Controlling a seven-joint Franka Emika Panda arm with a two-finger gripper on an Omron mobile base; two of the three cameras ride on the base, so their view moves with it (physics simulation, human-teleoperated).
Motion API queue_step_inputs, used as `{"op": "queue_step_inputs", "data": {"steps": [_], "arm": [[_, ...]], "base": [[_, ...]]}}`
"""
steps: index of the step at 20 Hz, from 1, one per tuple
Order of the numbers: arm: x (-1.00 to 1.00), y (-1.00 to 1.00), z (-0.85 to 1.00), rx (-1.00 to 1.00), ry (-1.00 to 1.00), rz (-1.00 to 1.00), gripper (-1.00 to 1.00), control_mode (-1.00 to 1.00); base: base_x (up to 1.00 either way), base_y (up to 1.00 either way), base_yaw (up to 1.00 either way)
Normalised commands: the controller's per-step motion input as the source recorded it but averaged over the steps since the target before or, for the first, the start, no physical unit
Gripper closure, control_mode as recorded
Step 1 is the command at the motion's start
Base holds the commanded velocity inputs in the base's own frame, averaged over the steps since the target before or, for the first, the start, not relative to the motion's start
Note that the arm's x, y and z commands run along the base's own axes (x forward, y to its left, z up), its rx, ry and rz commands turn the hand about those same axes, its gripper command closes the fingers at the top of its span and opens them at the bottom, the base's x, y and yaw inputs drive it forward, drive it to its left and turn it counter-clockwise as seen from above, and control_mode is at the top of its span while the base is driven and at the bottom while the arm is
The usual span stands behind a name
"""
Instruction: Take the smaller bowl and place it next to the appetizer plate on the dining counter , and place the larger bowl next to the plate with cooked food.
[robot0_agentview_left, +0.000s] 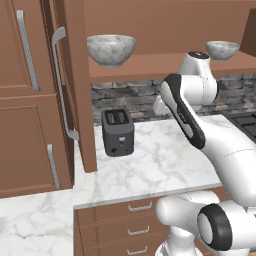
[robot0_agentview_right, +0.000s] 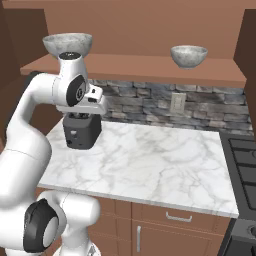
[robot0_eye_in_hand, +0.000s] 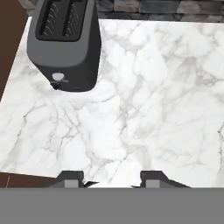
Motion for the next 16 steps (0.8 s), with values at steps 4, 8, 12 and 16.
{"op": "queue_step_inputs", "data": {"steps": [4, 8, 12, 16], "arm": [[-0.18, 0.0, 0.0, 0.0, 0.0, -0.02, -1.0, -1.0], [-0.39, 0.02, 0.19, -0.01, -0.26, -0.06, -1.0, -1.0], [-0.37, 0.23, 0.47, -0.19, -0.47, -0.03, -1.0, -1.0], [-0.18, 0.47, 0.64, -0.31, -0.35, -0.03, -1.0, -1.0]], "base": [[0.0, 0.0, 0.0], [0.0, 0.0, 0.0], [0.0, 0.0, 0.0], [0.0, 0.0, 0.0]]}}
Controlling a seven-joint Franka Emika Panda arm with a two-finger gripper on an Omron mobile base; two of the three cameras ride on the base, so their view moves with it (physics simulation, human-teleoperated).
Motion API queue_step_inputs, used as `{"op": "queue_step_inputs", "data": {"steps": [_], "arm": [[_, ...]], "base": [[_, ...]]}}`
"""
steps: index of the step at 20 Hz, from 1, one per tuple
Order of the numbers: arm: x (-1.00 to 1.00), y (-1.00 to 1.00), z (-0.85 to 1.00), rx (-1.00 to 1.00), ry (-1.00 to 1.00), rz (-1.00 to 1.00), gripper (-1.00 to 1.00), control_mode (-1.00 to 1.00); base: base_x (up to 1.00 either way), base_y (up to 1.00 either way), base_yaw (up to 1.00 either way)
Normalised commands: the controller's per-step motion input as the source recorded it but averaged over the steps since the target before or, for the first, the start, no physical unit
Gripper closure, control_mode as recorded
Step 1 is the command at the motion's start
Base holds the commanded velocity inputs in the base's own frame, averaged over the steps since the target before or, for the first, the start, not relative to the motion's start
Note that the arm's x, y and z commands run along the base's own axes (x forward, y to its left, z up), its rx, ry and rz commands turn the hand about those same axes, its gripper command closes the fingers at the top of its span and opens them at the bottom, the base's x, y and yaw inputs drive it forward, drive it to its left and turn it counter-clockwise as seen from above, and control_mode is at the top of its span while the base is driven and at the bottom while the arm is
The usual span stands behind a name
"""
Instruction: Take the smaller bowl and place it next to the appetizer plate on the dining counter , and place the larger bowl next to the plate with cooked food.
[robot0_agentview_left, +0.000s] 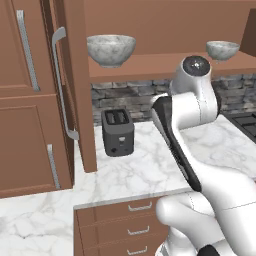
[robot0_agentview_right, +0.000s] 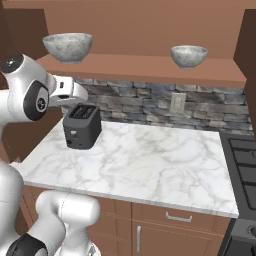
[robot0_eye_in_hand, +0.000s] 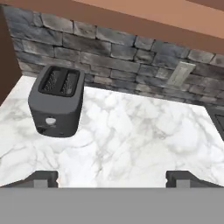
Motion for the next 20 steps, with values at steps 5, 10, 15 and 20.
{"op": "queue_step_inputs", "data": {"steps": [5, 10, 15, 20], "arm": [[0.0, 0.03, 0.91, 0.0, -0.13, -0.02, -1.0, -1.0], [-0.04, 0.0, 0.73, 0.2, 0.0, -0.01, -1.0, -1.0], [-0.01, 0.0, 0.21, 0.24, 0.13, -0.02, -1.0, -1.0], [-0.01, 0.0, 0.01, 0.25, 0.13, -0.05, -1.0, -1.0]], "base": [[0.0, 0.0, 0.0], [0.0, 0.0, 0.0], [0.0, 0.0, 0.0], [0.0, 0.0, 0.0]]}}
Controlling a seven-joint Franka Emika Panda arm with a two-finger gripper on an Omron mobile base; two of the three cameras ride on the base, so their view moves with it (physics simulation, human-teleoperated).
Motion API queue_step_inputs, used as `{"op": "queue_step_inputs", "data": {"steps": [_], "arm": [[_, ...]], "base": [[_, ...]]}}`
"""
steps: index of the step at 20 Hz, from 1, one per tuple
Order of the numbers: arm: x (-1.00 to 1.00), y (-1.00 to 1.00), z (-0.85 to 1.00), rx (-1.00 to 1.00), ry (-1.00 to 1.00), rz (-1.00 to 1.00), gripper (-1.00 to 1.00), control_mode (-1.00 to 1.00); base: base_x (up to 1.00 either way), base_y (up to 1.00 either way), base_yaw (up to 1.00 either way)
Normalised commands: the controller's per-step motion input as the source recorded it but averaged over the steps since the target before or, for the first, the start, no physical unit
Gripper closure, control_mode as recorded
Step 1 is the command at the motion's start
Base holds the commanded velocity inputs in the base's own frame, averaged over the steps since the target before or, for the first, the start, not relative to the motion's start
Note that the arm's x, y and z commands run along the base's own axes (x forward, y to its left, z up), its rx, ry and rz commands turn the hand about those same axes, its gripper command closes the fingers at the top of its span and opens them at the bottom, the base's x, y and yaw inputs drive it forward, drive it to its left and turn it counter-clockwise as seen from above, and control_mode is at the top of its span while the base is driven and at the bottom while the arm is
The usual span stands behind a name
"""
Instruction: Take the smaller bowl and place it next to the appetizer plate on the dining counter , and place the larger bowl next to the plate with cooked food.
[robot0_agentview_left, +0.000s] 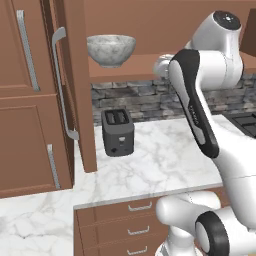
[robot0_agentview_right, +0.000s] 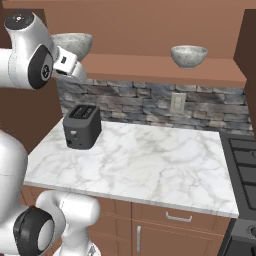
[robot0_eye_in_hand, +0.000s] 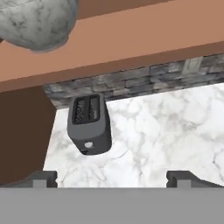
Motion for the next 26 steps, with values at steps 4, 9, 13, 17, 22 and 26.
{"op": "queue_step_inputs", "data": {"steps": [4, 9, 13, 17, 22, 26], "arm": [[0.0, 0.0, 0.0, 0.25, -0.06, -0.1, -1.0, -1.0], [-0.03, 0.23, 0.0, 0.15, -0.35, -0.07, -1.0, -1.0], [0.0, 0.52, 0.1, 0.07, -0.34, 0.0, -1.0, -1.0], [0.0, 0.43, 0.42, 0.09, -0.08, 0.0, -1.0, -1.0], [0.02, 0.12, 0.56, 0.09, 0.05, 0.0, -1.0, -1.0], [0.4, 0.0, 0.47, 0.08, 0.14, 0.01, -1.0, -1.0]], "base": [[0.0, 0.0, 0.0], [0.0, 0.0, 0.0], [0.0, 0.0, 0.0], [0.0, 0.0, 0.0], [0.0, 0.0, 0.0], [0.0, 0.0, 0.0]]}}
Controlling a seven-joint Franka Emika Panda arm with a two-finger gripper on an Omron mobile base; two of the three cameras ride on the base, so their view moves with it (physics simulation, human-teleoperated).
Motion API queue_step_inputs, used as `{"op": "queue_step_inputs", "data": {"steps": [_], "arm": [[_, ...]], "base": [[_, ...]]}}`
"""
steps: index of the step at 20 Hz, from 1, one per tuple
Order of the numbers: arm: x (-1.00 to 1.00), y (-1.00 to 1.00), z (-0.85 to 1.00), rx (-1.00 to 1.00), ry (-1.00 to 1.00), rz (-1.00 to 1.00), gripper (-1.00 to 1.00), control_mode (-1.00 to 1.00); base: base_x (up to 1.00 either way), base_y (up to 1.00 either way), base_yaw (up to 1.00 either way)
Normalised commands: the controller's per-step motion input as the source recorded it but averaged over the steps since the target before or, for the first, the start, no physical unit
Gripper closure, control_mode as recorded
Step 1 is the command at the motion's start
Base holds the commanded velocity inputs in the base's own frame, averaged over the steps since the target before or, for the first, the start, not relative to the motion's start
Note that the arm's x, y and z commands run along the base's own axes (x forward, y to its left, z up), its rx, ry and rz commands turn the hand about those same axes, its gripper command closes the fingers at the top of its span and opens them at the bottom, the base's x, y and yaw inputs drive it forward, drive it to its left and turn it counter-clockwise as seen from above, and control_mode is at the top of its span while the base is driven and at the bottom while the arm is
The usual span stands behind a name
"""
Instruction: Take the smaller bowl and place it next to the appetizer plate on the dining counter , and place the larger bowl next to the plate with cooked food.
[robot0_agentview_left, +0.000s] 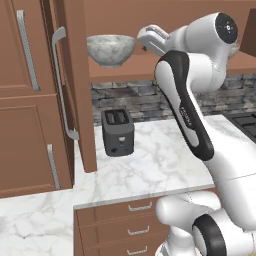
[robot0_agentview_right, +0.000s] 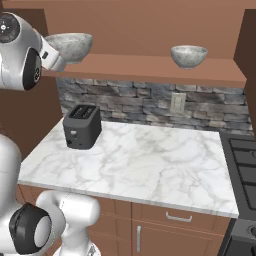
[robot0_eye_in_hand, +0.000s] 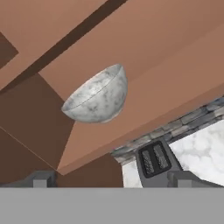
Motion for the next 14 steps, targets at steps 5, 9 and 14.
{"op": "queue_step_inputs", "data": {"steps": [5, 9, 14], "arm": [[0.42, 0.0, 0.03, 0.0, 0.08, 0.0, -1.0, -1.0], [0.31, 0.02, -0.29, 0.0, -0.04, 0.0, -1.0, -1.0], [0.51, 0.27, -0.27, 0.0, -0.01, 0.0, -1.0, -1.0]], "base": [[0.0, 0.0, 0.0], [0.0, 0.0, 0.0], [0.0, 0.0, 0.0]]}}
